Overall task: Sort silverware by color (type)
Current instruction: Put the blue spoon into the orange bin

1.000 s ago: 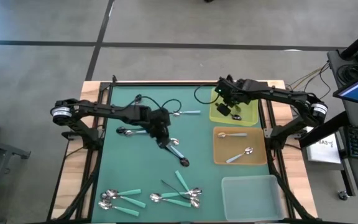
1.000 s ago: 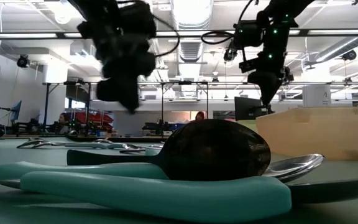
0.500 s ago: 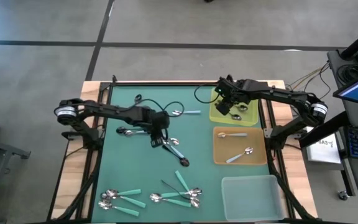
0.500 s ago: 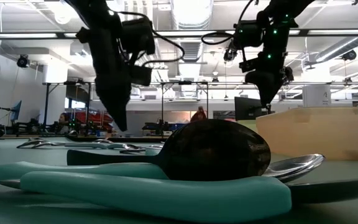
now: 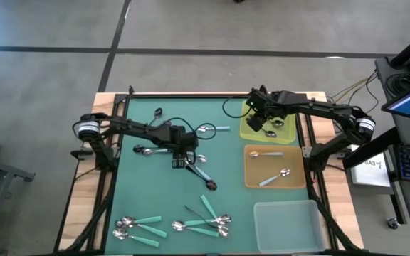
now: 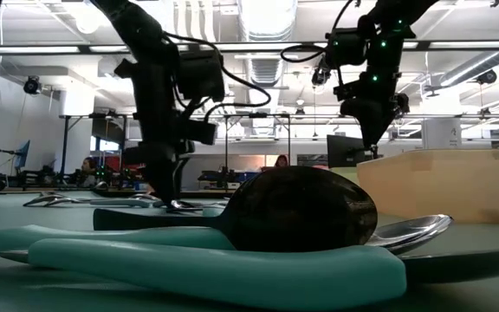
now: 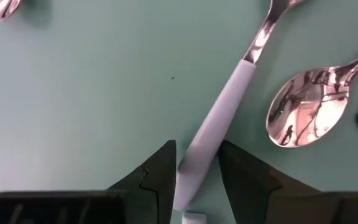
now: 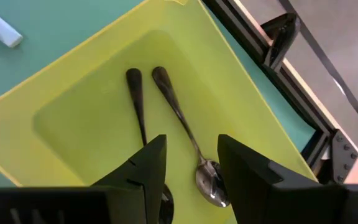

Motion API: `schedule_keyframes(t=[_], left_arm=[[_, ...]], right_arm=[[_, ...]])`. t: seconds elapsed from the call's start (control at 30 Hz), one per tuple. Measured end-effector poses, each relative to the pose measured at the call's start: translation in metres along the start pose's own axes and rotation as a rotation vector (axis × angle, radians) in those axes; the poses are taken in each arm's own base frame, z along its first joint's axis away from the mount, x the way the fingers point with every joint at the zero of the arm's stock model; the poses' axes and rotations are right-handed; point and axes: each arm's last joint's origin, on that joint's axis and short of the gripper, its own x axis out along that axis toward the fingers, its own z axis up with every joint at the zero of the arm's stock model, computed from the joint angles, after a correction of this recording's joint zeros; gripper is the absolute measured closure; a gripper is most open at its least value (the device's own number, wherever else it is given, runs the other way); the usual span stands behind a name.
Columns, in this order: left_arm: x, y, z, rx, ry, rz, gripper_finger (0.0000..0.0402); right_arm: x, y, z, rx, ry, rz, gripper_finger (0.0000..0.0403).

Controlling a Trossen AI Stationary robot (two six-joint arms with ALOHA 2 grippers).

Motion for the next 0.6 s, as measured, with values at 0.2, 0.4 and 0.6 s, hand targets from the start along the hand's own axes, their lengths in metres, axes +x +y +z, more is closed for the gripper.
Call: schedule_keyframes(t=[0.2, 0.4, 0.6], left_arm=[[0.004, 0.004, 0.0, 0.052, 0.002, -0.008, 0.0295], [0.017, 0.006, -0.003, -0.049, 0.048, -0.079, 0.0346], [0.015, 0.006, -0.004, -0.173, 0.056, -0.093, 0.0375]], right_arm=[[0.0, 0.0, 0.0, 0.001, -0.005, 0.001, 0.0271], [0.0, 0.0, 0.001, 0.028, -0.009, 0.002, 0.0274], [0.0, 0.0, 0.001, 0.024, -0.009, 0.002, 0.0282]])
